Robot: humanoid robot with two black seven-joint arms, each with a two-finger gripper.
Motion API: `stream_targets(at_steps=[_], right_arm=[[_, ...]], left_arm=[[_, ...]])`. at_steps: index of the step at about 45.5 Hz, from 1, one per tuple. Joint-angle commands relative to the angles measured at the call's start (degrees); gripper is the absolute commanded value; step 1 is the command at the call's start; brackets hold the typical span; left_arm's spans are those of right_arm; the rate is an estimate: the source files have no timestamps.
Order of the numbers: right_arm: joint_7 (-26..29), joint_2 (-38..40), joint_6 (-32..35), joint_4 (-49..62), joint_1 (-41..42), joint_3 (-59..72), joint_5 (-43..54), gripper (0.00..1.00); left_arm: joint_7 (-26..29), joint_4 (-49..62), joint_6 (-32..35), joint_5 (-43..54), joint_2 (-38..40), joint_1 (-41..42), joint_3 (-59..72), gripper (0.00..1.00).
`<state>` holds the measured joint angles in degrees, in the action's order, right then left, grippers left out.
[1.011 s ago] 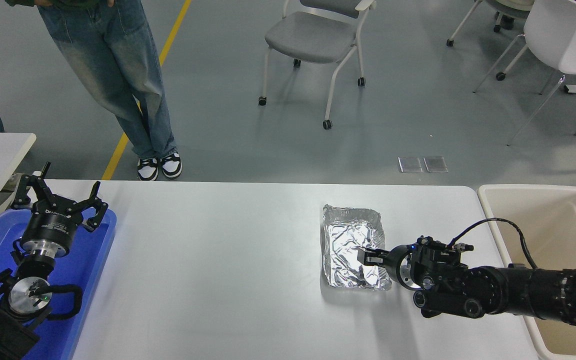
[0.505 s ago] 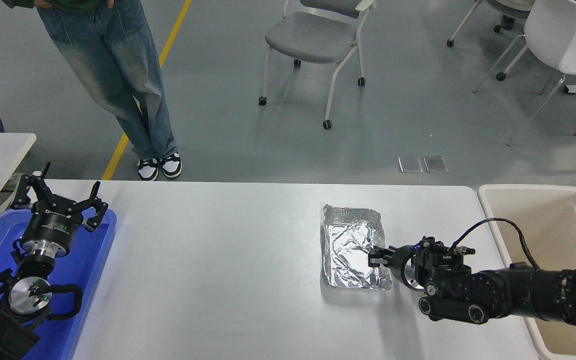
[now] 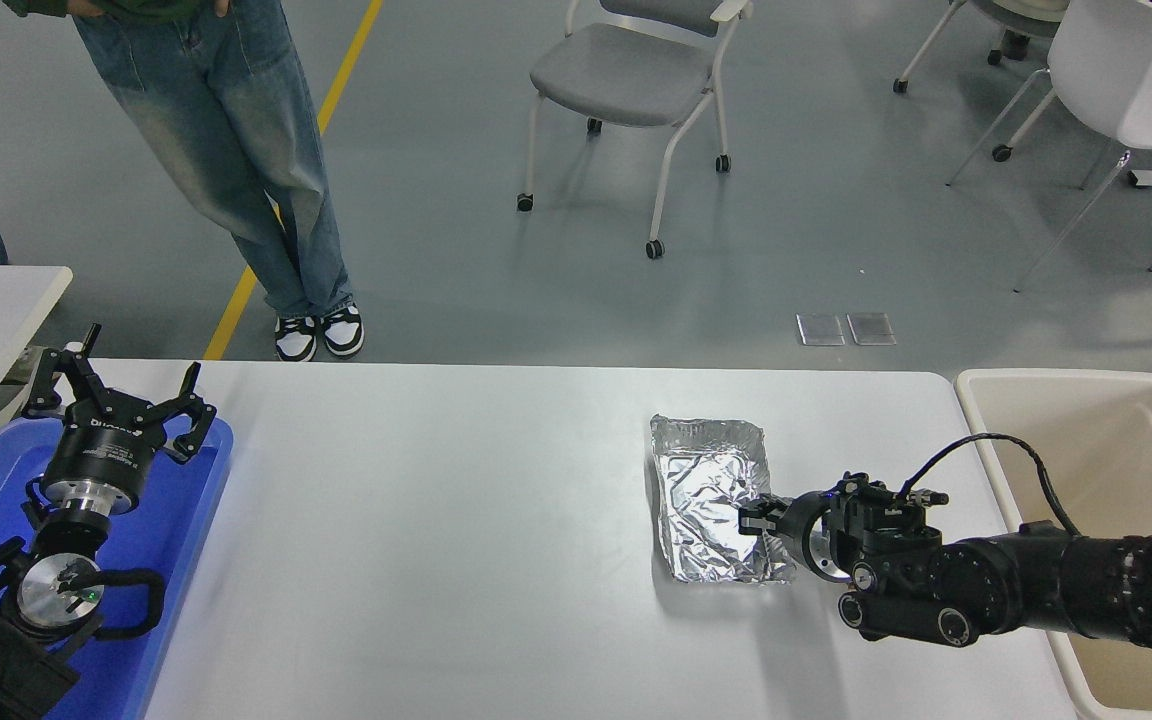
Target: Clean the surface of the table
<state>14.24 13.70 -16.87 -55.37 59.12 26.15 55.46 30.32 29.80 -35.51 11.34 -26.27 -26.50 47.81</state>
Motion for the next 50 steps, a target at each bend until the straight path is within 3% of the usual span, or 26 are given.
stream_targets(at_steps=[1, 35, 50], right_arm=[[0.00, 0.45, 2.10, -0.44, 2.58, -0.13, -3.25, 0.00], [-0.70, 20.30, 4.74, -22.94, 14.36, -0.83, -3.43, 0.00], [-5.27, 32.08, 6.23, -29.53, 18.40, -0.92, -2.99, 0.00]], left_arm=[[0.00, 0.00, 0.00, 0.00, -0.01, -0.04, 0.00, 1.00], [0.00, 0.00, 0.00, 0.00, -0.01, -0.04, 0.00, 1.00], [0.00, 0.00, 0.00, 0.00, 0.07, 0.04, 0.00, 1.00]])
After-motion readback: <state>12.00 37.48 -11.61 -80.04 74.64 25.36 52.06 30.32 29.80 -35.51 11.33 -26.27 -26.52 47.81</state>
